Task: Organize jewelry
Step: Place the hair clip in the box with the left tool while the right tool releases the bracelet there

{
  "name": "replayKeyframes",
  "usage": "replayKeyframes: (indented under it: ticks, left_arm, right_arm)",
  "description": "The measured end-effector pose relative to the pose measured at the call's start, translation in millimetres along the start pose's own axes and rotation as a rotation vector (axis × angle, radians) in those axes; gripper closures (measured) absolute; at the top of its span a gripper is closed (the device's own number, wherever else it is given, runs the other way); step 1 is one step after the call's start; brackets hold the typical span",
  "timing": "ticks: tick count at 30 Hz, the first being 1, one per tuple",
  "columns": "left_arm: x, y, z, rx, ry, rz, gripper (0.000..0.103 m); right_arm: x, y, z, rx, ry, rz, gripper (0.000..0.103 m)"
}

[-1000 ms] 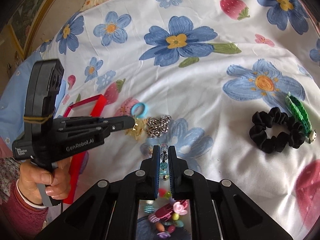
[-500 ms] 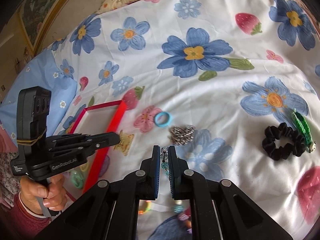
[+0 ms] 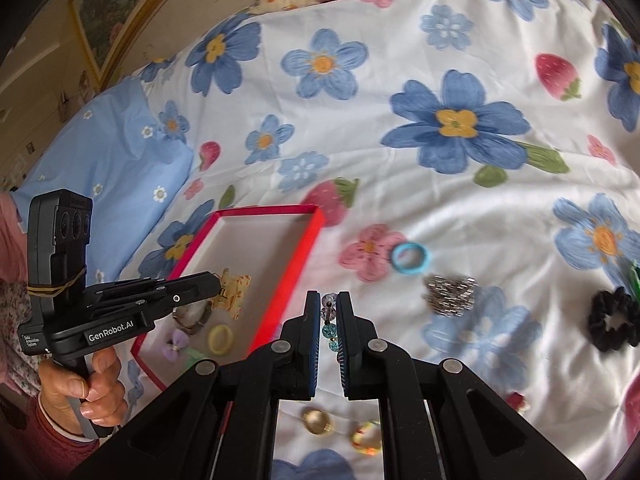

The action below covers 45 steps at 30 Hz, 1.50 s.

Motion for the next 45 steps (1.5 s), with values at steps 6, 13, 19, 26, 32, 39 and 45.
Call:
replayKeyframes:
  ticks: [6,13,19,26,32,39,45]
  left_arm:
    - [-25,-4,-15,0.024,-0.018,-0.052,0.099]
    - [-50,-11,-24,0.045,-0.053,-0.096,0.099]
    - [-70,-19,-21,0.048,-0.087,-0.130,0.099]
    - [-92,-27,-6,0.037,-0.104,-0.182,0.099]
    - [-106,-29,13,0.016,-0.124,-0.210,0.099]
    - [-111,-27,29,0.004,-0.154,-0.210,0.098]
    - [-106,-27,34,0.006,-0.182,-0.180,0.098]
  right_arm:
    - [-23,-13,17,0.004,-0.054,-0.016,0.096]
    - [-58,-33,39,0.010,-0.123,-0.058,0.096]
    - [-88,-42,64,-0.004,-0.179,-0.094,0.096]
    - [-104,-34,93,-0.052,-0.226,-0.097,0.096]
    - [-95,-20,117,-0.106,-0.210,-0.070,0.096]
    - [-82,-9,134,-0.151,-0.166,-0.066,0.096]
    - [-82,-5,143,-0.179,-0.142,-0.087,0.096]
Point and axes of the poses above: each gripper's, at about its wrist camera, not at the fingertips, and z roughly the way its jaws point, x to its right, y to its underside, the point moved 3 cm from there along z, roughly the way its jaws point, and after that the axes turned 14 degrees about -z, right-handed, at the moved point
